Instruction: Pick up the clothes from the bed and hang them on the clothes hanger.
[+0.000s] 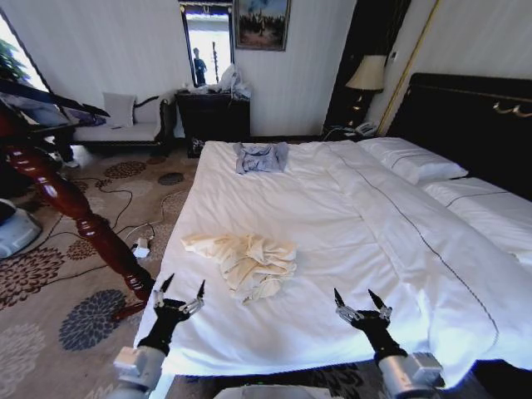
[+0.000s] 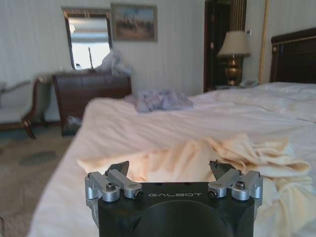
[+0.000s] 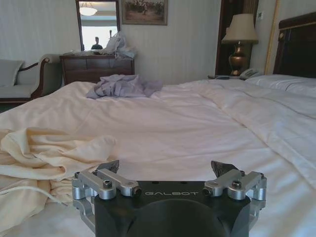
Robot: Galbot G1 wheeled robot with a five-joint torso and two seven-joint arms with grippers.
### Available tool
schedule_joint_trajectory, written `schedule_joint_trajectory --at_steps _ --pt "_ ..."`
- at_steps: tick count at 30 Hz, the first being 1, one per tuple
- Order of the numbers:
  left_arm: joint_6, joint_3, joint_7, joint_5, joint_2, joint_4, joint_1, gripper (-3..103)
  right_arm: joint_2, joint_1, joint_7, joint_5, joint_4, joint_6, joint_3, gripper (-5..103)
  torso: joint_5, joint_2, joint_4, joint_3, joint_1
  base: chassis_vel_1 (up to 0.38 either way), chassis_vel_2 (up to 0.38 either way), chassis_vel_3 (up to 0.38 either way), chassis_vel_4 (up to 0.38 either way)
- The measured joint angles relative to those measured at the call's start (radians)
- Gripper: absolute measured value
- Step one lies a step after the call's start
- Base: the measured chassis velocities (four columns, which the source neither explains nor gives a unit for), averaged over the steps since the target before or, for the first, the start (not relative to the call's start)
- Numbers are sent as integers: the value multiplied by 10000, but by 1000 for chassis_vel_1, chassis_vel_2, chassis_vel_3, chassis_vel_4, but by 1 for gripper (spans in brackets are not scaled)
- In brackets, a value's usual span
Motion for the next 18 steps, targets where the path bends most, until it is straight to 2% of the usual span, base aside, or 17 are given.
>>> schedule_joint_trajectory --at_steps 4,8,9,10,12,14,18 --pt "619 711 -429 -952 896 137 -766 89 -122 139 42 120 -119 -155 -141 100 2 0 1 0 0 0 0 0 0" --pt "797 1282 -678 -1162 1369 405 -1481 88 -70 148 49 130 -124 -179 -147 100 0 0 -4 1 0 0 0 0 0" --pt "816 1360 -712 -1193 1401 441 -1573 88 -70 165 51 138 -124 -191 -149 100 0 0 -3 0 0 0 0 0 0" --pt "918 1733 -865 -1428 1483 590 -2007 78 -64 192 56 151 -124 -226 -156 100 1 0 3 0 0 0 0 0 0" --pt "976 2010 -945 -1615 1517 676 -2330 78 -46 183 57 148 -124 -228 -156 100 2 0 2 0 0 0 0 0 0" --pt "1083 2500 -1082 -1945 1541 821 -2914 73 -10 151 58 122 -124 -229 -154 100 3 0 1 0 0 0 0 0 0" --pt "1487 4028 -1491 -2707 1416 1391 -4633 72 11 70 58 102 -128 -228 -78 100 2 0 0 0 0 0 0 0 0"
